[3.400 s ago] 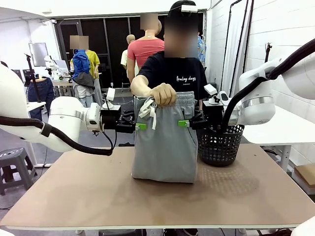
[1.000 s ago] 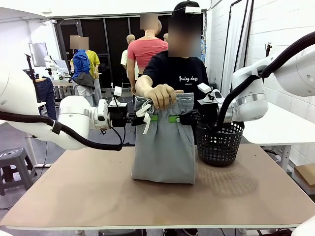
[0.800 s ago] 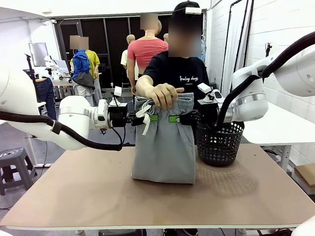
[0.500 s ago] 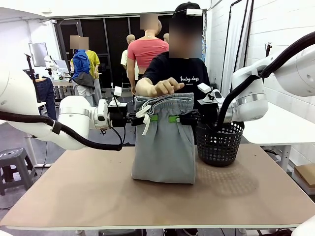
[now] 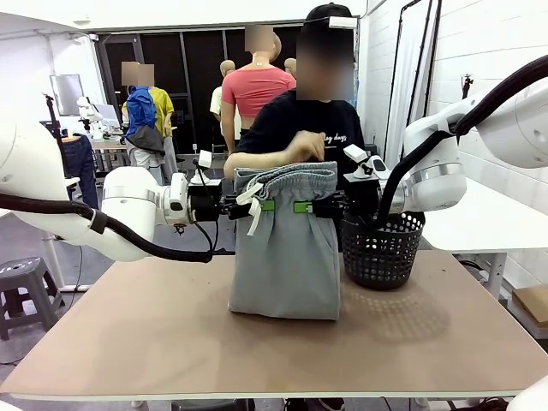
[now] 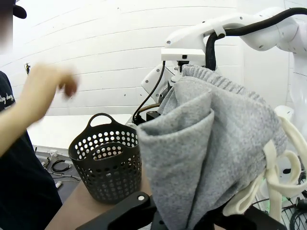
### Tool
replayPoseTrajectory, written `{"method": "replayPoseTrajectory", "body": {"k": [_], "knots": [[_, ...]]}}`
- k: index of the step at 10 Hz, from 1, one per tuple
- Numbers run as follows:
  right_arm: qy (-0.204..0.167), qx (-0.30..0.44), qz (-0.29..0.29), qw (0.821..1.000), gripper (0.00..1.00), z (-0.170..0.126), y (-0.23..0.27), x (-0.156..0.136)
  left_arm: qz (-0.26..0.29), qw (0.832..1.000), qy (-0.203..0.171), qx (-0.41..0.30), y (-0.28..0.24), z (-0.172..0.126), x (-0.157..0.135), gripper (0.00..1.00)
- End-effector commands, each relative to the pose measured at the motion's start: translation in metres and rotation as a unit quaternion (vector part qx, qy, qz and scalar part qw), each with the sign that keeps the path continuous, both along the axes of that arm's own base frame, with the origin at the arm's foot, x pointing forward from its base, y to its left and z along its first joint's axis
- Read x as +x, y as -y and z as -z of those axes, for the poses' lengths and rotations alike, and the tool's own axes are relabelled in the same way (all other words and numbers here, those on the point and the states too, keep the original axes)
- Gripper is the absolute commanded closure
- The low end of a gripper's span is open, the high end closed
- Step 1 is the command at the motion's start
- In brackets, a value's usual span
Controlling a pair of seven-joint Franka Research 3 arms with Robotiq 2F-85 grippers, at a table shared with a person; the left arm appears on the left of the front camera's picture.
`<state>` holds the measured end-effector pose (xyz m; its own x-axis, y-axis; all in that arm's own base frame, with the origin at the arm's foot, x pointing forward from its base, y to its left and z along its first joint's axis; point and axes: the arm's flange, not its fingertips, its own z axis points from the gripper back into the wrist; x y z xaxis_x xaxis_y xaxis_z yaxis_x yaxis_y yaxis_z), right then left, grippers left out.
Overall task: Fold the training pants.
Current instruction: Fold the Training pants in half.
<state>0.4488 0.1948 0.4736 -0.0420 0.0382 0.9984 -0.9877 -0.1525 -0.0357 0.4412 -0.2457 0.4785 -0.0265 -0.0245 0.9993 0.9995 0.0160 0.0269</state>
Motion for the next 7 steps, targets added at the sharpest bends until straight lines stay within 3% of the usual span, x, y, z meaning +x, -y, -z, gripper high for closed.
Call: {"method": "replayPoseTrajectory", "body": {"k": [1, 7], "knots": [[0.001, 0.001, 0.000, 1.000, 1.00, -0.0010, 0.0002, -0.0024, 0.000, 1.000, 0.000, 0.001, 0.0013, -0.0017, -0.0006, 1.00], [0.001, 0.001, 0.000, 1.000, 1.00, -0.0010, 0.0002, -0.0024, 0.000, 1.000, 0.000, 0.001, 0.0013, -0.0017, -0.0006, 1.00]]}}
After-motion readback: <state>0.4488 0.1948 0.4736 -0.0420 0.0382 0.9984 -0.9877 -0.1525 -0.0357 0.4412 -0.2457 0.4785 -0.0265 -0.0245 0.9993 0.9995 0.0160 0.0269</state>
